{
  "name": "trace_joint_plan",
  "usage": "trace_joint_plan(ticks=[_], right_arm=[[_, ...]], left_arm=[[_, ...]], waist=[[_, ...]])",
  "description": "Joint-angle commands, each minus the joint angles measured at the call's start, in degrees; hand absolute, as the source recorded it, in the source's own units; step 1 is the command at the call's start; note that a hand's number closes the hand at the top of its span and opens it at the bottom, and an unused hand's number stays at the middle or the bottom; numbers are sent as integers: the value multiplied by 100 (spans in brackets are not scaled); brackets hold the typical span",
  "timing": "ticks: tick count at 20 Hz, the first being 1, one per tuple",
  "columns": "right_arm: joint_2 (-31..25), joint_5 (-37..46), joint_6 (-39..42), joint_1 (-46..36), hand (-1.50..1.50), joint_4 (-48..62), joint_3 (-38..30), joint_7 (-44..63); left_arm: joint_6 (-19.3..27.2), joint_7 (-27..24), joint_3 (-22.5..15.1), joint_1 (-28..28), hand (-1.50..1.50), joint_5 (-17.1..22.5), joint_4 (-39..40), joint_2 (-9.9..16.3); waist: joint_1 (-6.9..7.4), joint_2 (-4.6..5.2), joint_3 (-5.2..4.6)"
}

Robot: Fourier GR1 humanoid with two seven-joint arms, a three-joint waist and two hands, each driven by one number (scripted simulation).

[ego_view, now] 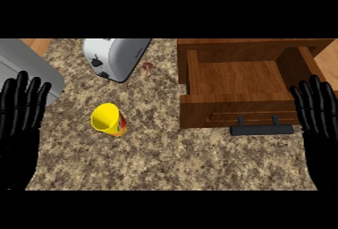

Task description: Pick up the cup, place it into the drawer and close the drawer

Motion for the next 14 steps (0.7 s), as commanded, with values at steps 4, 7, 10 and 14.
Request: trace_joint_plan(ticks=[4, 7, 10, 14], right_arm=[[95, -55, -2, -150, -150, 154, -37, -214], [-232, -228, 431, -138, -150, 252, 131, 333], [-236, -317, 456, -560, -150, 566, 76, 499], [-64, -227, 399, -699, -150, 568, 252, 618]], left_arm=[[-1541, -98, 249, -700, -150, 1601, 626, 716], [-1796, 573, 156, -531, -150, 2618, 1181, 541], [-2251, 473, 455, -911, -150, 3067, 2119, 812], [-2733, 545, 887, -1310, -150, 3494, 2912, 1176]], waist=[[72, -76, -123], [80, -33, -132], [91, -41, -126], [111, -84, -120]])
